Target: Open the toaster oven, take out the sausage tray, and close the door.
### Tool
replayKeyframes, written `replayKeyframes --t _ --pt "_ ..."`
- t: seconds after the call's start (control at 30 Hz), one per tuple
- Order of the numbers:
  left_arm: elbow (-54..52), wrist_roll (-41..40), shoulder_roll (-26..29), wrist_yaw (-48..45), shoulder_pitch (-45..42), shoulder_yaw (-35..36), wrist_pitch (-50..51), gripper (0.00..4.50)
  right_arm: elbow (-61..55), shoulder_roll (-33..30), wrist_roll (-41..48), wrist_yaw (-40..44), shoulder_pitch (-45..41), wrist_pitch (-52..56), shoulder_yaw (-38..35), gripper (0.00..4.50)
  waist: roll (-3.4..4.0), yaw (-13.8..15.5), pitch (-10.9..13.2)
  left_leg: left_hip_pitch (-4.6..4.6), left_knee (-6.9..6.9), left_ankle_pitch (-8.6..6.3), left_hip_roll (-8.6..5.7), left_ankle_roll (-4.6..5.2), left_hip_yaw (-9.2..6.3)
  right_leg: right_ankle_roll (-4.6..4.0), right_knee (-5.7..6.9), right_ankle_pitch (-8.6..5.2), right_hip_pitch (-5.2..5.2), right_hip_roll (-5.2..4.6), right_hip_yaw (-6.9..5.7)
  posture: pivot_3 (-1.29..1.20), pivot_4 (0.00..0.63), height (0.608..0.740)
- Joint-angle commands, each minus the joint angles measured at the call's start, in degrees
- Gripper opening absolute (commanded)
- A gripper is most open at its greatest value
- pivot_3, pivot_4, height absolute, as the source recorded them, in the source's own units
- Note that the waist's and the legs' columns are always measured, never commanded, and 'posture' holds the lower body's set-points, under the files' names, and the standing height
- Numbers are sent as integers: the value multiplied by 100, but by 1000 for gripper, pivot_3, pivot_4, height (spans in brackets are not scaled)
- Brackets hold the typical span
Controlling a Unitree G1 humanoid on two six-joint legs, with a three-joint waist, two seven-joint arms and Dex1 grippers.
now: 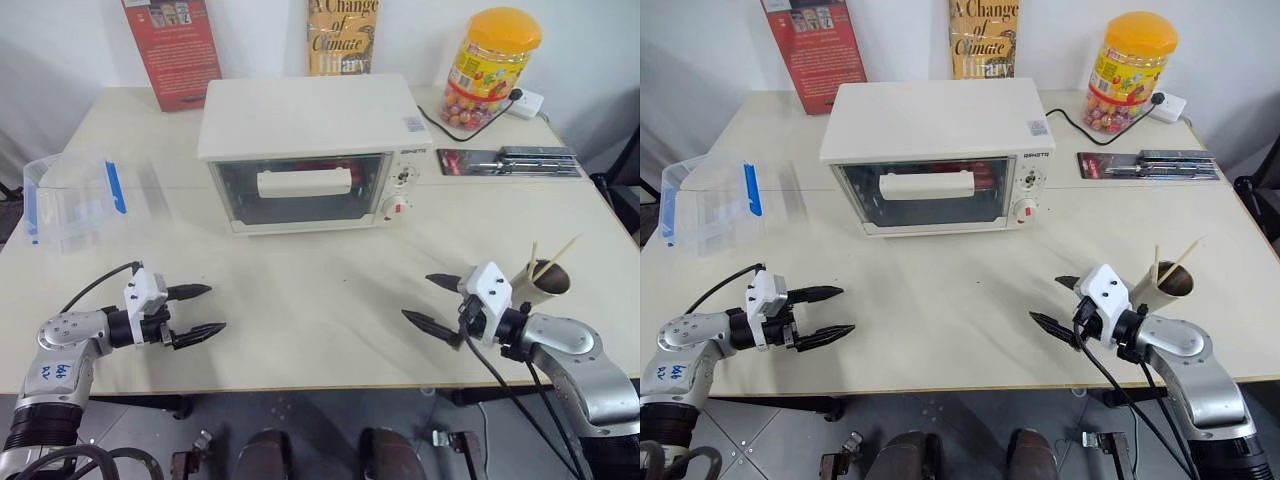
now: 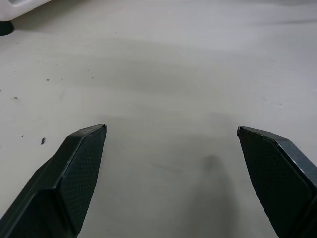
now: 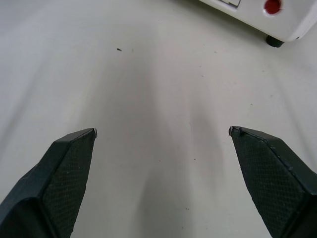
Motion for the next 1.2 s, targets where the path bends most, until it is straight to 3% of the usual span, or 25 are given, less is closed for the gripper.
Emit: replayKeyframes --t 0.03,0.2,0.37,0.77,1.0,1.2 --pt "-20 -28 70 57 43 182 -90 4489 -310 -79 141 42 -154 75 -59 4500 0 0 0 0 0 0 0 0 0 0 0 0 0 0 0 0 150 740" --pt "-259 -225 -40 555 -74 338 366 4489 -510 -20 273 21 -514 437 66 4500 -1 -1 0 0 2 -1 1 0 -1 0 2 0 0 0 0 0 150 740" --pt "-420 -421 -41 660 -215 493 616 4489 -347 106 281 -74 -1497 1016 471 4500 -1 -14 1 -2 10 -2 4 0 -2 0 6 0 -1 1 0 0 150 740" --pt "-352 -968 -12 438 -488 953 903 4489 1840 961 -103 525 -4150 85 1171 4500 -3 -79 2 -8 15 -9 6 -2 6 2 14 1 -14 2 -5 0 150 740" --pt "-527 -1274 -63 663 -611 1284 1152 4489 2429 1406 -81 1154 -4882 -359 1416 4500 -6 -174 4 -12 14 -11 8 -4 4 2 24 1 -24 2 -12 0 150 740" --pt "-628 -1410 239 743 -534 1585 1534 4489 1619 1257 248 1840 -4602 160 1565 4500 -7 -256 4 -12 7 -13 12 -8 9 2 31 1 -36 2 -15 0 150 740"
